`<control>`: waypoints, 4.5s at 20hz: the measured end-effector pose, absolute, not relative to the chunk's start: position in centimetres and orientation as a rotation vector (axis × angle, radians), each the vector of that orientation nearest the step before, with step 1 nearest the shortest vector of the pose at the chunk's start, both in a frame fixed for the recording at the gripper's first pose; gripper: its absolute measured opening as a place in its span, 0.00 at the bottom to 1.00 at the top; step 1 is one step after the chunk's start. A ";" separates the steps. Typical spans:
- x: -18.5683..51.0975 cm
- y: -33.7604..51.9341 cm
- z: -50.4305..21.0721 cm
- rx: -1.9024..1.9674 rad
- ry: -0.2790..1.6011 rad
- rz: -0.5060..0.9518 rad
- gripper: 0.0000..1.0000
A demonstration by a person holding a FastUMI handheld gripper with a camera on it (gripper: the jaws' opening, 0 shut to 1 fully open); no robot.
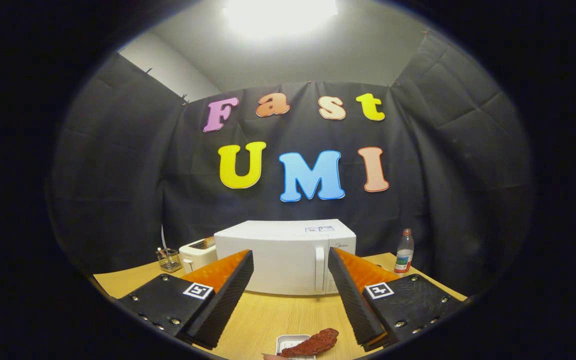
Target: Open the microwave, put the food inside, and close the microwave door.
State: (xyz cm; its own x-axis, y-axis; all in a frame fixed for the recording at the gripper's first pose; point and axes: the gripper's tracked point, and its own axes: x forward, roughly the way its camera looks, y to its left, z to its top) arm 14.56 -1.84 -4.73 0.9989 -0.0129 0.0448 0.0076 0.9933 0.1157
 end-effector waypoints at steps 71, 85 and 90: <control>30.5 -5.3 -20.3 0.122 0.245 -0.065 0.10; 15.3 7.9 -18.9 0.211 0.280 0.285 0.08; 11.8 16.1 -18.3 0.197 0.274 0.430 0.08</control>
State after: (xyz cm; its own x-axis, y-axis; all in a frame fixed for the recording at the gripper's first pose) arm 11.81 16.12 -18.35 0.8731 0.4356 -0.2191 -0.3829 0.8907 0.2449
